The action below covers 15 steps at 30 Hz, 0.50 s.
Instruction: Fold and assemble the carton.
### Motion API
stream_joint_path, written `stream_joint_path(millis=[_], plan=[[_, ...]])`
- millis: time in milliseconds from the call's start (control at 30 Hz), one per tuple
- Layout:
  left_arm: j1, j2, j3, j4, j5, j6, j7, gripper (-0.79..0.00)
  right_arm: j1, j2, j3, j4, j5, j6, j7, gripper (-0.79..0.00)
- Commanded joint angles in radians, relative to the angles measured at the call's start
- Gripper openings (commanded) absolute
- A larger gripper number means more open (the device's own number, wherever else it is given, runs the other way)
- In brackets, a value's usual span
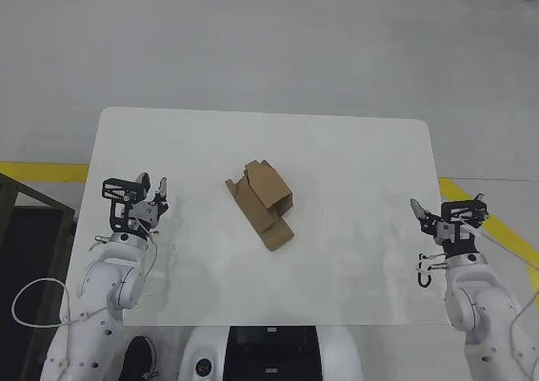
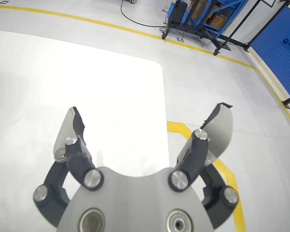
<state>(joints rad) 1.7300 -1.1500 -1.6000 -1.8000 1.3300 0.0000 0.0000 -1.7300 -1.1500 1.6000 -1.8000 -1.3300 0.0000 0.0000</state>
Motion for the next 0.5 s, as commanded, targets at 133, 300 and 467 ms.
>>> stream_joint_path(millis=[133, 300, 467], plan=[[0.0, 0.0, 0.0, 0.0, 0.0, 0.0, 0.0, -0.491, 0.0, 0.0, 0.0, 0.0, 0.0, 0.0, 0.0, 0.0], [0.0, 0.0, 0.0, 0.0, 0.0, 0.0, 0.0, 0.0, 0.033, -0.003, -0.05, 0.004, -0.041, -0.033, 0.005, 0.0], [0.0, 0.0, 0.0, 0.0, 0.0, 0.0, 0.0, 0.0, 0.075, -0.01, -0.104, 0.014, -0.076, -0.024, 0.024, 0.0]])
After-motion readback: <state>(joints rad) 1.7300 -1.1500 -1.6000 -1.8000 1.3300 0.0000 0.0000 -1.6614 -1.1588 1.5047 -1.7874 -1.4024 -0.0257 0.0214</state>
